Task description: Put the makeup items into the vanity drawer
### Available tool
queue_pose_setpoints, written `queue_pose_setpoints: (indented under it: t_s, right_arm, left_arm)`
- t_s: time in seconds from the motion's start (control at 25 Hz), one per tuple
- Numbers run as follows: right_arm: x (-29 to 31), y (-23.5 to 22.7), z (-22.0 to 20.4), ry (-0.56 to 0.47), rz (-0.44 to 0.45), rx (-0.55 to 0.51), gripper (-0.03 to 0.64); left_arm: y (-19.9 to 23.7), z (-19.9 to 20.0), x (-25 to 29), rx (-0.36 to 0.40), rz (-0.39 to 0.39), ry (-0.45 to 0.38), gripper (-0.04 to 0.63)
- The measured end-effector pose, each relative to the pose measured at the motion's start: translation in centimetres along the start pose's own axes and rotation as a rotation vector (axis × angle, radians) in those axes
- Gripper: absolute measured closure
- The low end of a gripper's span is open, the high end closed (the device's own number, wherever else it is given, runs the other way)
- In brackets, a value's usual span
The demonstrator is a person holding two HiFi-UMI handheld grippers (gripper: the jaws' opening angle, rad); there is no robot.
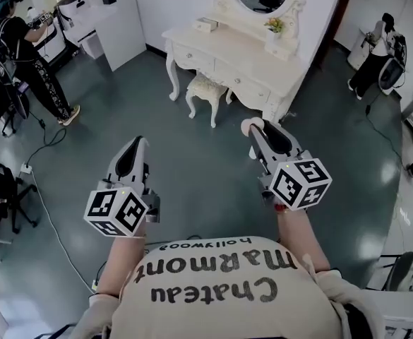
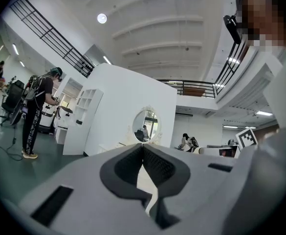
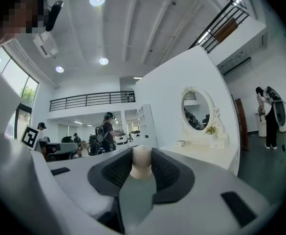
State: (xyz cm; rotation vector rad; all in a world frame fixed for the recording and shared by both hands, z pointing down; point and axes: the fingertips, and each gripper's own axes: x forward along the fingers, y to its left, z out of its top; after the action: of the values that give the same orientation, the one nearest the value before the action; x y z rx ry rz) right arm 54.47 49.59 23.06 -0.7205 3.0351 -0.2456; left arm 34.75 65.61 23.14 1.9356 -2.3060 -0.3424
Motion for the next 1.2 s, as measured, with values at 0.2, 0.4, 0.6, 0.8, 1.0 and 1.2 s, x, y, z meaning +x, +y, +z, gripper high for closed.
queue_pose_setpoints:
  t_s: [0.2, 0.4, 0.6, 0.8, 1.0, 1.2]
  right_arm:
    - [1.4, 2.0, -0.5, -0.042, 0.017, 0.047, 0.477]
    - [2.8, 3.1, -1.5, -0.052, 0.01, 0.063, 0.477]
    - [4.7, 3.6, -0.2, -0.07, 0.027, 0.04, 0.48]
    - [7.2, 3.8, -0.4, -0.05, 0.046, -0.045, 0.483]
    - [10.2, 1.1, 0.2, -0.07, 0.049, 0.002, 0.483]
    - [13.9, -2.4, 0.6, -0.061, 0.053, 0.035, 0.483]
  left_arm:
    - [1.6, -0.3, -0.5, 0.002, -0.034, 0.011, 0.586]
    - [4.0, -1.2, -0.6, -0.025, -0.038, 0.014, 0.586]
    - [5.2, -0.9, 0.2, -0.034, -0.051, 0.027, 0.586]
    - [5.7, -0.3, 2.5, -0.015, -0.072, 0.016, 0.586]
    - [6.9, -0.1, 6.1, -0.017, -0.062, 0.018, 0.586]
    - [7.7, 0.3, 11.1, -0.045, -0.076, 0.003, 0.586]
